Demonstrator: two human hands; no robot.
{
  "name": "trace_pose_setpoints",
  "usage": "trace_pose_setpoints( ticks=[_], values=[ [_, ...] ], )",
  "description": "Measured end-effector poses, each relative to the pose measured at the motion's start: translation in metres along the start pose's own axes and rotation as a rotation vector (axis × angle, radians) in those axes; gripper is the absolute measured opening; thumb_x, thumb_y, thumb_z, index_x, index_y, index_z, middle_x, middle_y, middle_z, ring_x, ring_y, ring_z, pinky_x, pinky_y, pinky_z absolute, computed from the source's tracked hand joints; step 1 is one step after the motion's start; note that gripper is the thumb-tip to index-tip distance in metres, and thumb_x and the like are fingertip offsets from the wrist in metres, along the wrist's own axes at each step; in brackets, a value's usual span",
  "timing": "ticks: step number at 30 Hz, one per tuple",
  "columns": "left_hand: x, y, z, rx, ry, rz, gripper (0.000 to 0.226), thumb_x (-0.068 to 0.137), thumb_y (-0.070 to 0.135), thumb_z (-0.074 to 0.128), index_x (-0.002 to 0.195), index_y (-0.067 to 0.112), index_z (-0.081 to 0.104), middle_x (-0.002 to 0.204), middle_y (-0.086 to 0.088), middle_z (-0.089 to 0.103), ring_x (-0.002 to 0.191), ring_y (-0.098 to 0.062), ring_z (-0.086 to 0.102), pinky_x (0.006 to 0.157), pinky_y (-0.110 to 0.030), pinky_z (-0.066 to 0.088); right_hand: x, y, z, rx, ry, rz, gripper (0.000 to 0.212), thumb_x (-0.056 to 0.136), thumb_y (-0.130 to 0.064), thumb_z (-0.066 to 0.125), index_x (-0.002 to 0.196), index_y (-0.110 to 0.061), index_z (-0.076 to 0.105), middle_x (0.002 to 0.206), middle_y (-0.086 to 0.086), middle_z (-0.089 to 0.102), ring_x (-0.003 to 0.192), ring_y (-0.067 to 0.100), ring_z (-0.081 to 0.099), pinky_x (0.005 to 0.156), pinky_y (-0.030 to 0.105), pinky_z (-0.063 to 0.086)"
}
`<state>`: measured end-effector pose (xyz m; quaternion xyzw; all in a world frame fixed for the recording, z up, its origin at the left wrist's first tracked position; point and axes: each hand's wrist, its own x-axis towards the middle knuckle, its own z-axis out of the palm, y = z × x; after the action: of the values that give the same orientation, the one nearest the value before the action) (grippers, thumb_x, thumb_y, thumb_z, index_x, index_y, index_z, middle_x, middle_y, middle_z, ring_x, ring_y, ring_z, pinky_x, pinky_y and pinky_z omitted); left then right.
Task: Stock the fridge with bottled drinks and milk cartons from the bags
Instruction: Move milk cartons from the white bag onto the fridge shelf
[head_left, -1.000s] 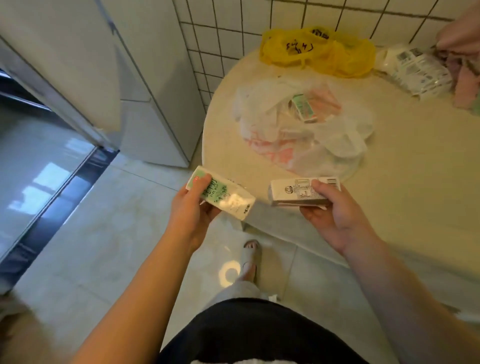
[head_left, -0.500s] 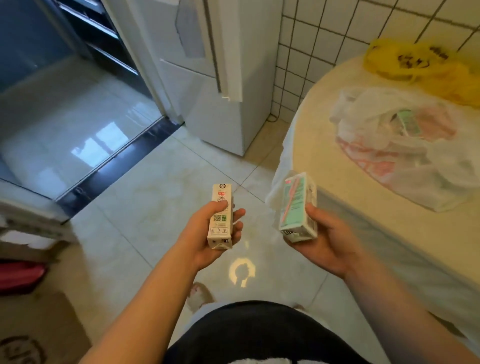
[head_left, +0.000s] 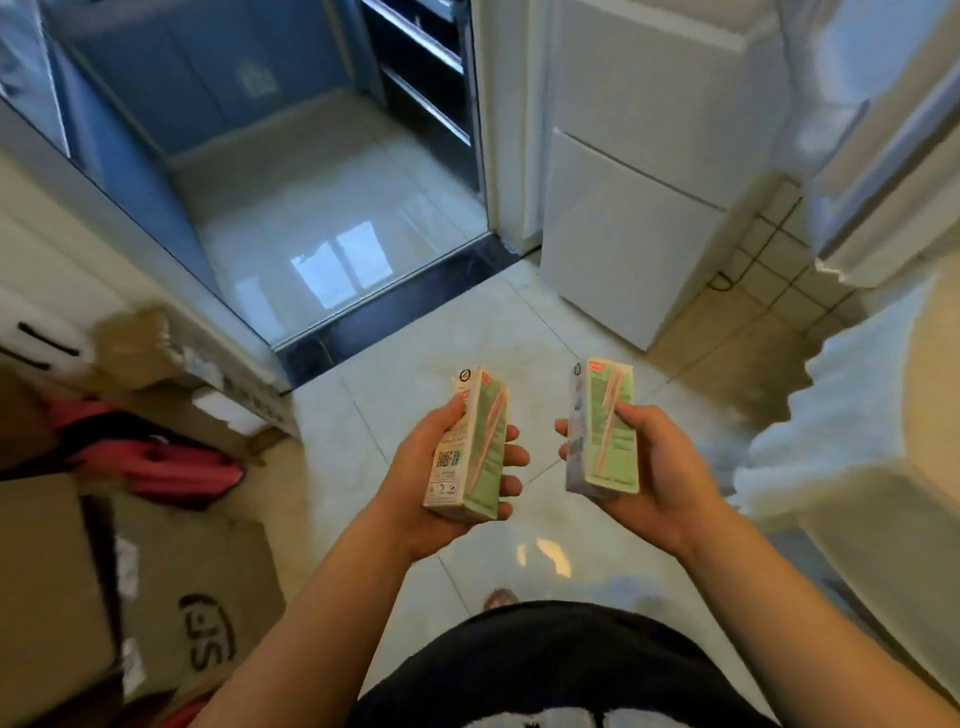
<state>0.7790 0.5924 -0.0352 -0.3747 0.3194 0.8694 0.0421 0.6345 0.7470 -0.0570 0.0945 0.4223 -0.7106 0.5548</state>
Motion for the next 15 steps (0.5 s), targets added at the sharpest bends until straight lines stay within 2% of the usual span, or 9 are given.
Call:
trace_pose_setpoints(
  ticks=[2,6,9,12,15],
  values=[
    [0.004,0.015,-0.017,-0.042,0.018,0.026,0.063,0.089,0.059,0.043,0.115,0.003,0.059,0.084,-0.014,0.064,0.060,-0.024,0.060,0.055,-0.031,0.052,0.022,-0.002,0.016,0.041,0.010,0.051,0.047,0.081,-0.031,0.049,0.121,-0.011,0.063,0.094,0.014,0.064,0.076,0.027,0.060,0.071,0.038,0.046],
    [0.021,0.045,-0.040,-0.043,0.085,0.066,0.074,0.092,0.070,0.031,0.121,0.007,0.057,0.083,-0.013,0.062,0.061,-0.025,0.060,0.060,-0.032,0.053,0.063,-0.014,0.035,0.016,-0.085,0.133,0.056,0.089,-0.044,0.041,0.127,-0.006,0.055,0.079,0.011,0.056,0.057,0.022,0.050,0.053,0.031,0.043],
    [0.044,0.071,-0.048,0.003,0.159,0.116,0.072,0.094,0.067,0.031,0.130,0.010,0.055,0.090,-0.013,0.064,0.072,-0.026,0.063,0.066,-0.035,0.055,0.096,-0.030,0.050,-0.001,-0.131,0.173,0.059,0.084,-0.059,0.052,0.118,-0.011,0.056,0.082,0.010,0.057,0.051,0.018,0.048,0.047,0.027,0.043],
    [0.072,0.105,-0.046,0.099,0.238,0.166,0.052,0.095,0.060,0.040,0.125,0.023,0.060,0.097,-0.009,0.067,0.086,-0.023,0.065,0.072,-0.036,0.056,0.135,-0.050,0.063,0.010,-0.130,0.182,0.056,0.085,-0.045,0.055,0.124,-0.006,0.055,0.091,0.010,0.060,0.059,0.019,0.054,0.052,0.028,0.050],
    [0.107,0.145,-0.042,0.110,0.246,0.184,0.031,0.097,0.047,0.046,0.115,0.027,0.063,0.084,-0.001,0.073,0.073,-0.016,0.072,0.063,-0.030,0.059,0.180,-0.078,0.077,0.078,-0.122,0.190,0.057,0.083,-0.038,0.055,0.129,-0.003,0.056,0.093,0.012,0.061,0.074,0.024,0.055,0.069,0.035,0.052]
  ],
)
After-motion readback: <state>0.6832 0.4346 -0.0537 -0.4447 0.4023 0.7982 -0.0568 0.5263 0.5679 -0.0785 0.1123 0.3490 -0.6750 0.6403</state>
